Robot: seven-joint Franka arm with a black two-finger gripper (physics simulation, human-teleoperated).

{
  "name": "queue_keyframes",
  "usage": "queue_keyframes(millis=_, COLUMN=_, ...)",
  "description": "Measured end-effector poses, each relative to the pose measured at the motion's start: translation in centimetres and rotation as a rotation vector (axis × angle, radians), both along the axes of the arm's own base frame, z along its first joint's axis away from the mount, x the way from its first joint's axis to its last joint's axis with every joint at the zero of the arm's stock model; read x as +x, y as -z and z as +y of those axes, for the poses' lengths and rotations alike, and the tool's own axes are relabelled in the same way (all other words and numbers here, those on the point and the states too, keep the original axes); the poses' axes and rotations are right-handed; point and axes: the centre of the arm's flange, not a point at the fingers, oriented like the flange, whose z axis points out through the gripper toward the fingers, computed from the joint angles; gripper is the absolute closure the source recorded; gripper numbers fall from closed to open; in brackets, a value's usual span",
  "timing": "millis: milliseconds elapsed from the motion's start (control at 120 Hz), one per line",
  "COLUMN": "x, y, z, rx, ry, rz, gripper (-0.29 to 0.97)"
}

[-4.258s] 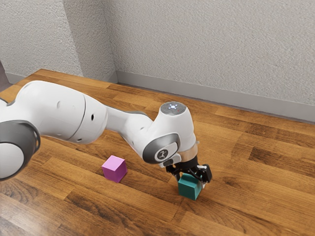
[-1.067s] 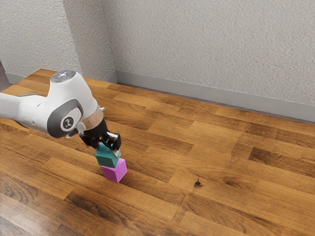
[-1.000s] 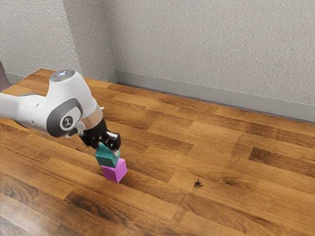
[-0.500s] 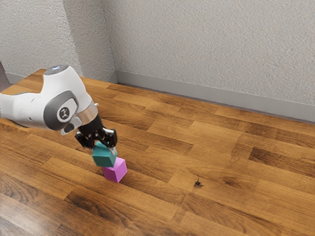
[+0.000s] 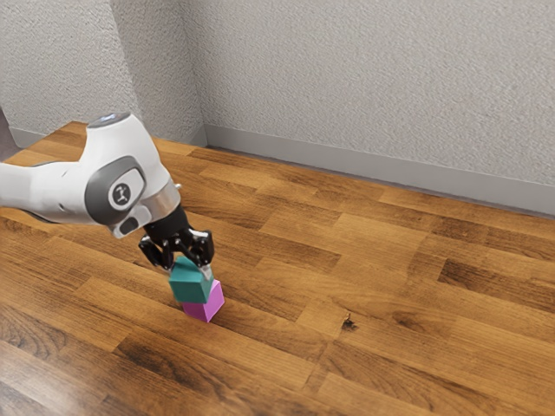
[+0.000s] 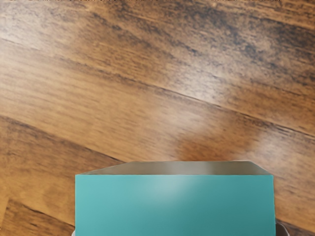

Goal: Pick up the blue block with one arm, and put the blue block on the pink block with one arm

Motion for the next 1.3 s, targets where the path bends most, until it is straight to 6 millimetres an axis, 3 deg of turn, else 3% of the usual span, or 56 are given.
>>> queue_keyframes(millis=250, x=0.3, y=0.7, z=0.1, rx=0.002, ry=-0.008, rz=0.019, gripper=0.57)
queue_keyframes(millis=433, x=2.6, y=1.2, z=0.4, rx=0.022, ry=-0.022, rz=0.02, gripper=0.57)
queue_keyframes(millis=708, x=2.7, y=1.3, z=0.5, rx=0.017, ry=-0.03, rz=0.023, gripper=0.57)
queue_keyframes(millis=1300, x=4.1, y=2.1, z=3.3, rx=0.033, ry=-0.089, rz=0.028, gripper=0.57)
